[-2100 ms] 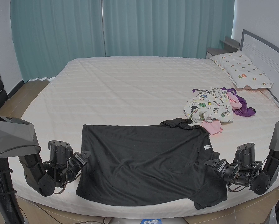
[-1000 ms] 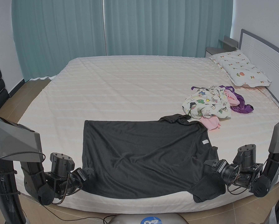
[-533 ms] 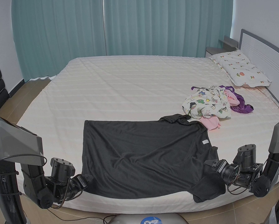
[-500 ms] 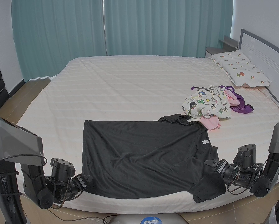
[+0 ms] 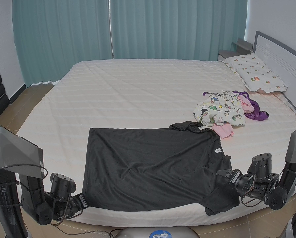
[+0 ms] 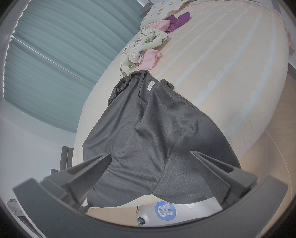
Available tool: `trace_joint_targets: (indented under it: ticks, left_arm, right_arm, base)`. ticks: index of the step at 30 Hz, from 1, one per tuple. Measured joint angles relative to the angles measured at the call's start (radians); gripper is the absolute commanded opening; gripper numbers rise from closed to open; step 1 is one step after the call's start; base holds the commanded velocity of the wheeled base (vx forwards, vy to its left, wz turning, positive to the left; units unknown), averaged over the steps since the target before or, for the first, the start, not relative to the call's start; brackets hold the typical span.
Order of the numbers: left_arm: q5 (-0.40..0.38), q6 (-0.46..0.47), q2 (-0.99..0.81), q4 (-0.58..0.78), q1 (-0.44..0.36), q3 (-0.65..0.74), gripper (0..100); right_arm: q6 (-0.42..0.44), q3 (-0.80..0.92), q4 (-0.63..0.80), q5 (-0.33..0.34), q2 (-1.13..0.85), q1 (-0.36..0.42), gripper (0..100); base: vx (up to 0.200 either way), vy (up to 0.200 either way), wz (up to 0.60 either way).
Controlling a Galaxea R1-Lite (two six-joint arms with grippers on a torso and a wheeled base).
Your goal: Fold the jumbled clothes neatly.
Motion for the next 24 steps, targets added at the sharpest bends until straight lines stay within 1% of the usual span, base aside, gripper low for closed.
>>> trace_joint_targets:
  ticks: [4,9,13,17,23,24]
  left_arm:
    - [0.003,0.047,-0.006,0.0,0.013,0.038,0]
    - [0.005,0.081,-0.008,0.002,0.04,0.056,0]
    - [0.005,0.142,-0.008,0.001,0.077,0.073,0]
    - [0.006,0.151,-0.008,0.001,0.099,0.082,0]
    - [0.006,0.152,-0.004,-0.003,0.099,0.085,0]
    - [0.006,0.152,-0.004,-0.003,0.099,0.085,100]
  right_arm:
    - [-0.001,0.0,0.0,0.0,0.0,0.0,100]
    - [-0.001,0.0,0.0,-0.001,0.0,0.0,100]
    - [-0.001,0.0,0.0,-0.001,0.0,0.0,100]
    - [-0.001,0.0,0.0,-0.001,0.0,0.0,100]
    - [-0.001,0.0,0.0,-0.001,0.0,-0.001,100]
    - [-0.001,0.0,0.0,-0.001,0.0,-0.001,100]
  base:
    - [0.0,0.0,0.0]
    - [0.0,0.0,0.0]
    - [0.0,0.0,0.0]
    - [0.0,0.0,0.0]
    - [0.0,0.0,0.0]
    - [0.0,0.0,0.0]
